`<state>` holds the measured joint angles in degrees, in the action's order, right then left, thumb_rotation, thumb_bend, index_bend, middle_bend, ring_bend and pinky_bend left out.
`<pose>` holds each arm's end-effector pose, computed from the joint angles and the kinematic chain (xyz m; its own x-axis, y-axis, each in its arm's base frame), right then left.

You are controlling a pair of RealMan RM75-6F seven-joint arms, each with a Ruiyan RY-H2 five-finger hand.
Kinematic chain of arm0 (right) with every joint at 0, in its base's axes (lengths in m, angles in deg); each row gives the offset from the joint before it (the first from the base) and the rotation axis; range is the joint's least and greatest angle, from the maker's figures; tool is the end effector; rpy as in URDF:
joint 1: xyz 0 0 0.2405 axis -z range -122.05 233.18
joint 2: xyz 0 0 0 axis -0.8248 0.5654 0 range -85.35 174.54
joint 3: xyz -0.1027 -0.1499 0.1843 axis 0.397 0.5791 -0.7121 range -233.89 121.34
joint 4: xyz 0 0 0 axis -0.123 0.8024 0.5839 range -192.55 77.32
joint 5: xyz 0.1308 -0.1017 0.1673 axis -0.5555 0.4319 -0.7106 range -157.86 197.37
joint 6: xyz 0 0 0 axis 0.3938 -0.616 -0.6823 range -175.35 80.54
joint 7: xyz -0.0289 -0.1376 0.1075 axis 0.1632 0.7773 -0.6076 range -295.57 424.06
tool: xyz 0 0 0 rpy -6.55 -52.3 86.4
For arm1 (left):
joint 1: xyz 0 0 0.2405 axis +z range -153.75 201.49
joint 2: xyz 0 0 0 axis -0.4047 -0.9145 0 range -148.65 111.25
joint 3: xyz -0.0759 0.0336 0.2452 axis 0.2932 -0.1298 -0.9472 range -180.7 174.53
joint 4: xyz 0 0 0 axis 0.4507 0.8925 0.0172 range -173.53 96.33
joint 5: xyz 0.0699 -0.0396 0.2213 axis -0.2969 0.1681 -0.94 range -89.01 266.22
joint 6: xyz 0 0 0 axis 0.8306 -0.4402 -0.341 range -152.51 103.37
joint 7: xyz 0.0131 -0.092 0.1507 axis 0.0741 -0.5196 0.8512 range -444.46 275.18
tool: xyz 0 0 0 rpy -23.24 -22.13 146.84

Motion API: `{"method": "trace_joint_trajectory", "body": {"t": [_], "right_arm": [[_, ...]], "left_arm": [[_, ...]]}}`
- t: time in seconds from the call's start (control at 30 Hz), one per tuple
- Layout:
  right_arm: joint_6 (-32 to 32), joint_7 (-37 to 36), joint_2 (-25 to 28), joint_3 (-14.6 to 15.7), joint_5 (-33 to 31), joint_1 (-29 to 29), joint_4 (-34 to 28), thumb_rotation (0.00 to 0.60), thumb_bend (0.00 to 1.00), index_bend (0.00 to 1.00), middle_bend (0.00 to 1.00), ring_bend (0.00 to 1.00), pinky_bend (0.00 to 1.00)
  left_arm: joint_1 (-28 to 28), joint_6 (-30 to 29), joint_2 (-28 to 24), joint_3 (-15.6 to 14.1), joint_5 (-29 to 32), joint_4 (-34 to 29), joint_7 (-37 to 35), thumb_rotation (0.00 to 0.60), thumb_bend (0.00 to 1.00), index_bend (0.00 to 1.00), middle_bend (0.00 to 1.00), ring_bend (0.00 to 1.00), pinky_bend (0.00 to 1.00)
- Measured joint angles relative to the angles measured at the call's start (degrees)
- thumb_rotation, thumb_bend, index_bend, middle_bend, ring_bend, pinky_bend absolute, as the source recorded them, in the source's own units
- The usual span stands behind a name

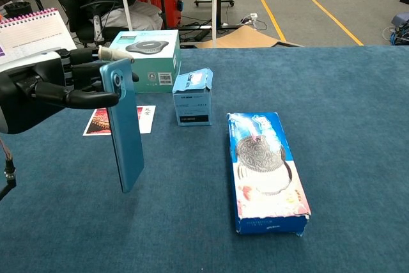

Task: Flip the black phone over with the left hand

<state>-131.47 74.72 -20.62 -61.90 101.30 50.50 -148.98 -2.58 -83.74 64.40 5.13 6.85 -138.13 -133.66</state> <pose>-0.3330 -0.2286 0.1430 0.5439 0.0174 0.8390 -0.8379 0.0672 0.5417 -0.1465 0.2911 -0.0306 -0.6595 0.5085 0.5536 0.6740 0.0741 0.7350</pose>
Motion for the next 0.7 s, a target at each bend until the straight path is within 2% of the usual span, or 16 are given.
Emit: {"method": "trace_joint_trajectory", "body": {"t": [0.13, 0.33, 0.6, 0.63, 0.7], "right_arm": [[0.16, 0.09, -0.02, 0.02, -0.10, -0.06, 0.03, 0.600, 0.00, 0.02, 0.00, 0.00, 0.00], [0.20, 0.24, -0.07, 0.07, -0.12, -0.07, -0.05, 0.600, 0.00, 0.02, 0.00, 0.00, 0.00], [0.36, 0.10, 0.00, 0.13, -0.18, -0.08, -0.14, 0.600, 0.00, 0.02, 0.00, 0.00, 0.00], [0.38, 0.10, 0.01, 0.13, -0.19, -0.08, -0.14, 0.600, 0.00, 0.02, 0.00, 0.00, 0.00], [0.42, 0.07, 0.02, 0.15, -0.20, -0.10, -0.14, 0.600, 0.00, 0.02, 0.00, 0.00, 0.00]], "left_arm": [[-0.24, 0.74, 0.06, -0.79, -3.34, 4.55, -12.18, 0.600, 0.29, 0.43, 0.38, 0.00, 0.00], [-0.24, -0.31, 1.34, -2.78, -7.24, 10.92, -24.65, 0.600, 0.29, 0.43, 0.37, 0.00, 0.00], [-0.57, -0.85, 3.98, -5.22, -8.57, 17.86, -27.86, 0.600, 0.28, 0.42, 0.36, 0.00, 0.00], [-0.62, -0.80, 4.14, -5.38, -8.51, 18.29, -27.99, 0.600, 0.27, 0.42, 0.35, 0.00, 0.00], [-0.68, -0.70, 4.38, -5.65, -8.38, 19.03, -28.20, 0.600, 0.17, 0.39, 0.33, 0.00, 0.00]]}}
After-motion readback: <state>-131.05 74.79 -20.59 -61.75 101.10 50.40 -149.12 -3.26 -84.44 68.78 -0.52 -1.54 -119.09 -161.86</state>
